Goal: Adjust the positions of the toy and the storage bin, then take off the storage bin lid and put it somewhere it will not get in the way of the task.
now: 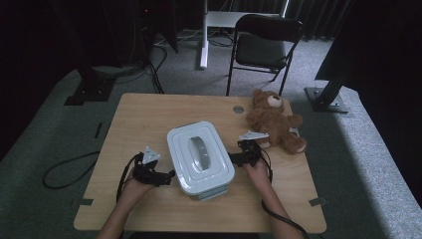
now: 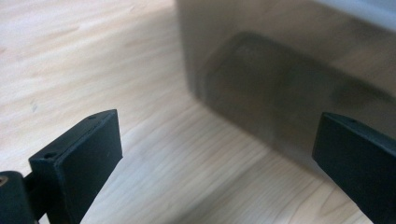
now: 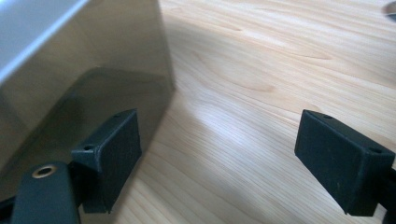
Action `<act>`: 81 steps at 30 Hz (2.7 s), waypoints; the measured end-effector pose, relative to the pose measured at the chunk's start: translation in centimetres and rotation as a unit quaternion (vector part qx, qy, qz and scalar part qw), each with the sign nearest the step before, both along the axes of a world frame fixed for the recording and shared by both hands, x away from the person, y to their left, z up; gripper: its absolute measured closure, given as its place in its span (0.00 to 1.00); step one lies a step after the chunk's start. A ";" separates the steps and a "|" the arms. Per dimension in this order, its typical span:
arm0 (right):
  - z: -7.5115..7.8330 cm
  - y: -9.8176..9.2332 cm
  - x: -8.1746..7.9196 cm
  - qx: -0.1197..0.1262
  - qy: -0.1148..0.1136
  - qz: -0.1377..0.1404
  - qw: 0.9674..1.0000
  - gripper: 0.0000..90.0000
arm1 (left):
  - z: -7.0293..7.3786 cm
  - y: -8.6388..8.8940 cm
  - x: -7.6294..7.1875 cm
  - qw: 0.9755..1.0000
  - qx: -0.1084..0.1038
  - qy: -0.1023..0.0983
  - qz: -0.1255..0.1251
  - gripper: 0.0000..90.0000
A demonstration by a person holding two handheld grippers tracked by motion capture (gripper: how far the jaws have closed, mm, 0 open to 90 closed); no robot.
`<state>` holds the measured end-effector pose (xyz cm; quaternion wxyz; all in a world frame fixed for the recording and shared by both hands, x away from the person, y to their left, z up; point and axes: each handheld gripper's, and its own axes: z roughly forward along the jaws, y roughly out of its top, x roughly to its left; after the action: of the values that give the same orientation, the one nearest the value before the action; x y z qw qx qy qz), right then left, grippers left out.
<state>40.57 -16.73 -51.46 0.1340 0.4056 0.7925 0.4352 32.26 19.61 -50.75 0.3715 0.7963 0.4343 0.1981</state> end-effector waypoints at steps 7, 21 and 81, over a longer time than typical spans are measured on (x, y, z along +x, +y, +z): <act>-0.6 -2.2 -1.5 -0.007 -0.006 -0.008 1.000 0.15 | -0.3 2.7 -1.3 0.999 -0.015 -0.032 -0.005 0.03; -2.5 -6.9 -6.7 -0.029 -0.022 -0.043 0.998 0.15 | 2.5 5.4 -4.1 1.000 -0.013 0.008 0.008 0.03; -4.8 -13.1 -10.5 -0.085 0.009 -0.154 0.984 0.14 | 9.2 -5.9 -2.3 0.990 -0.022 -0.020 -0.139 0.03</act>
<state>30.06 -29.82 -56.21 0.2263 0.5140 0.7558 0.3367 29.93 13.69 -41.52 0.4217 0.8364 0.3162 0.1504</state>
